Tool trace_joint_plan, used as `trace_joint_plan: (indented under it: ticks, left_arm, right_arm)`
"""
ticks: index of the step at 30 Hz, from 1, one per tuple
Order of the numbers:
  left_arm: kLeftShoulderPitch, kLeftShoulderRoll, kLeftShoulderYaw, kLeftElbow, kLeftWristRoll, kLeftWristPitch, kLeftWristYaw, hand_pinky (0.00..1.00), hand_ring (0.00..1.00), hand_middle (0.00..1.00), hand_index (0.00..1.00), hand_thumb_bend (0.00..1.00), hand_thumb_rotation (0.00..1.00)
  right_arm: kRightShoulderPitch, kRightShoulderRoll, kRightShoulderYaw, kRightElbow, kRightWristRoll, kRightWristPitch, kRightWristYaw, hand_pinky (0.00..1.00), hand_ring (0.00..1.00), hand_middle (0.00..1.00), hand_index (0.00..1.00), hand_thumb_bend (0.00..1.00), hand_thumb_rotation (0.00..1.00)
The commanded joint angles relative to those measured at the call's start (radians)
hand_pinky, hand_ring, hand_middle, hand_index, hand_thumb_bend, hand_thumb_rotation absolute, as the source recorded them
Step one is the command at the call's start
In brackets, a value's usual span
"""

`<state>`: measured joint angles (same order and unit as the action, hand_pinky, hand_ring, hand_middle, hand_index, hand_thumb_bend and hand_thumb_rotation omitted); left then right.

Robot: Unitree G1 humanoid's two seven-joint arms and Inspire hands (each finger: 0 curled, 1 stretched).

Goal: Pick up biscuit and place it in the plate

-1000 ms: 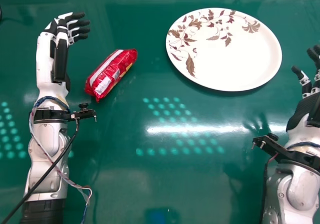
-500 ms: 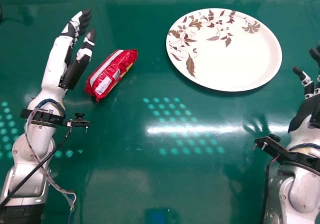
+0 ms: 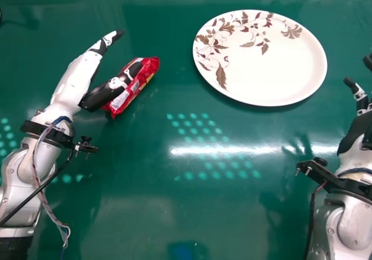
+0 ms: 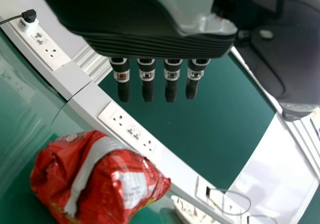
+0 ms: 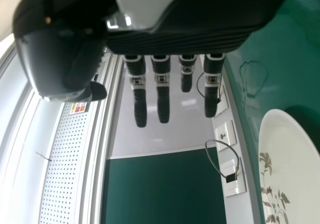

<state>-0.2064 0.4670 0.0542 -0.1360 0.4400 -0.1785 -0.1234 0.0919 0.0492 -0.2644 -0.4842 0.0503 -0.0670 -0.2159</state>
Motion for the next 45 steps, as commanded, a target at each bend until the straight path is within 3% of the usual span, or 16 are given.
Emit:
trace_joint_plan:
  ticks: [1,4,9,14,18,22,31,39,45]
  left_arm:
    - [-0.001,0.023,-0.012,-0.025,0.029,0.023,-0.015,0.94,0.99,1.0,1.0,0.92,0.34]
    - [-0.003,0.034,-0.017,-0.027,0.051,0.034,-0.015,0.92,0.97,0.99,1.0,0.97,0.41]
    - [-0.005,0.07,-0.016,-0.029,0.077,0.035,-0.038,0.9,0.97,0.99,1.0,0.99,0.4]
    - [0.001,0.12,-0.02,-0.079,0.096,0.097,-0.117,0.9,0.98,1.0,1.0,1.0,0.47]
    - [-0.004,0.136,-0.03,-0.106,0.115,0.164,-0.171,0.91,0.98,1.0,1.0,0.97,0.46]
    - [-0.011,0.155,-0.057,-0.128,0.173,0.224,-0.211,0.9,0.98,0.99,0.98,0.99,0.52]
    - [-0.103,0.188,-0.124,-0.074,0.217,0.315,-0.331,0.91,0.97,0.99,0.97,1.0,0.52]
    - [-0.174,0.2,-0.157,-0.002,0.226,0.32,-0.354,0.9,0.96,0.98,0.96,1.0,0.47]
    - [-0.218,0.205,-0.187,0.033,0.24,0.348,-0.372,0.92,0.97,0.99,0.97,1.0,0.5]
  right_arm:
    - [0.018,0.009,-0.001,-0.014,-0.004,0.006,-0.006,0.75,0.78,0.79,0.72,0.51,0.26]
    - [0.023,0.005,-0.001,-0.016,-0.008,0.005,-0.006,0.76,0.79,0.8,0.73,0.5,0.26]
    - [0.031,0.005,0.0,-0.023,-0.015,0.004,-0.007,0.74,0.78,0.8,0.74,0.49,0.26]
    - [0.036,0.008,0.002,-0.032,-0.014,0.011,-0.01,0.74,0.78,0.8,0.75,0.49,0.25]
    - [0.041,0.009,0.002,-0.036,-0.01,0.013,-0.009,0.73,0.77,0.79,0.75,0.51,0.27]
    - [0.044,0.007,-0.001,-0.039,-0.005,0.015,-0.006,0.75,0.79,0.8,0.76,0.52,0.27]
    - [0.048,0.003,-0.005,-0.045,-0.007,0.014,-0.006,0.76,0.81,0.81,0.76,0.51,0.25]
    - [0.044,-0.005,-0.006,-0.051,-0.018,0.025,-0.006,0.75,0.8,0.81,0.75,0.51,0.26]
    - [0.044,-0.009,-0.012,-0.057,-0.019,0.027,-0.004,0.74,0.8,0.81,0.74,0.51,0.24]
